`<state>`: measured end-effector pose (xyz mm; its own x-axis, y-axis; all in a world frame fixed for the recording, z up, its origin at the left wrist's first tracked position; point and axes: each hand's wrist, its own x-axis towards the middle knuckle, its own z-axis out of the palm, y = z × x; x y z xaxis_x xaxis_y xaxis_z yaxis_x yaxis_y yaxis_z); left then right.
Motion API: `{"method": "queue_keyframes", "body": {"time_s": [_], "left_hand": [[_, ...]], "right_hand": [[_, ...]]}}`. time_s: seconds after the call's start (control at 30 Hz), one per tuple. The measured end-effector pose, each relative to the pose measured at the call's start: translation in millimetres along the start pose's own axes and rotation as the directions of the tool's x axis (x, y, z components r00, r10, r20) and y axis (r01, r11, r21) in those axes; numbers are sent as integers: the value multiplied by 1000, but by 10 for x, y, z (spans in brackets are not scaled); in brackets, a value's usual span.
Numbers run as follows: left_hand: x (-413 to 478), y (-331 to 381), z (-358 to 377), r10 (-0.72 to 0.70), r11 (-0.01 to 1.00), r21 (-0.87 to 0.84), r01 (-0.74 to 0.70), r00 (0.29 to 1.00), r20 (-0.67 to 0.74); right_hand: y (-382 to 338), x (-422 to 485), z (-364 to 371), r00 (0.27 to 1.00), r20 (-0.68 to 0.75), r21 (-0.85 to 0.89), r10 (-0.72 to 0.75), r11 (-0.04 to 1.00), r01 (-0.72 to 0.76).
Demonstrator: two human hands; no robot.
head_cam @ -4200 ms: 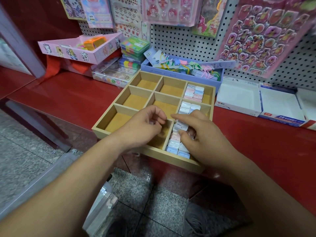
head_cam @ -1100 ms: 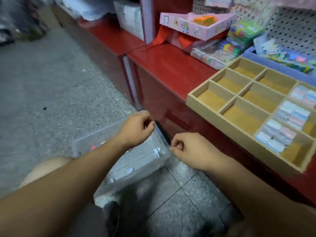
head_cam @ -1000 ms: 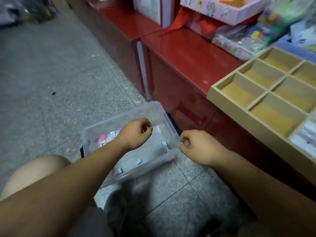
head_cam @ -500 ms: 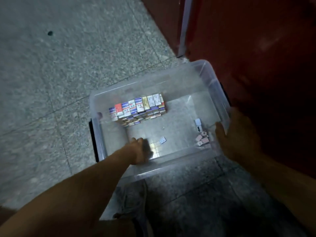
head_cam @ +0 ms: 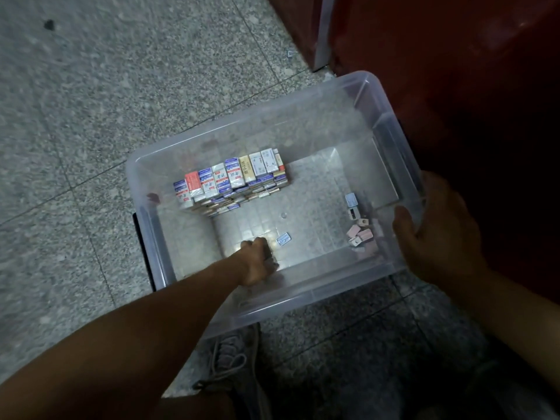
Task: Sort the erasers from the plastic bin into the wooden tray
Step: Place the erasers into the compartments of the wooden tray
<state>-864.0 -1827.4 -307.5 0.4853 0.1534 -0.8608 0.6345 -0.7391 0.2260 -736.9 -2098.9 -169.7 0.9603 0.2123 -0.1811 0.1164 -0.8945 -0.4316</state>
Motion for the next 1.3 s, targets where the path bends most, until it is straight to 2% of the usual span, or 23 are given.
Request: {"method": "queue_keyframes", "body": {"time_s": [0.1,0.2,0.3,0.6,0.67,0.73,0.83,0.93,1.0,1.17,1.3], "left_hand": [[55,200,52,9,994,-110,-12,1000,-21],[138,421,101,20,993,-118,-24,999,-41],[212,662,118,123,984,-119,-129,991,-55],[323,1242,149,319,942,-104,-319,948,-21],[332,1252,113,355,931,-71,-357,934,-45],[340,1229,61,368,930,74,-361,918,-150],[384,1222,41,460,888,176,-425,835,-302],[517,1300,50,569,821,153,-550,768,-295],[577,1380,70,606,794,159,-586,750,-265],[645,1535,246,636,771,275,-575,721,-275],[685,1620,227,607,795,229,-562,736,-299]], "right_hand": [[35,10,31,999,-26,20,-22,1000,22],[99,35,64,998,-29,46,-47,998,48],[152,40,90,997,-40,71,-73,995,75],[177,36,118,994,-59,111,-91,989,97],[184,32,113,994,-62,115,-92,988,99],[189,30,107,994,-63,118,-90,988,97],[196,32,109,995,-56,136,-85,986,91],[208,37,117,996,-51,142,-76,986,83],[206,27,116,993,-66,135,-97,985,105],[225,44,123,990,-78,115,-119,985,127],[247,46,136,988,-84,131,-128,982,139]]}}
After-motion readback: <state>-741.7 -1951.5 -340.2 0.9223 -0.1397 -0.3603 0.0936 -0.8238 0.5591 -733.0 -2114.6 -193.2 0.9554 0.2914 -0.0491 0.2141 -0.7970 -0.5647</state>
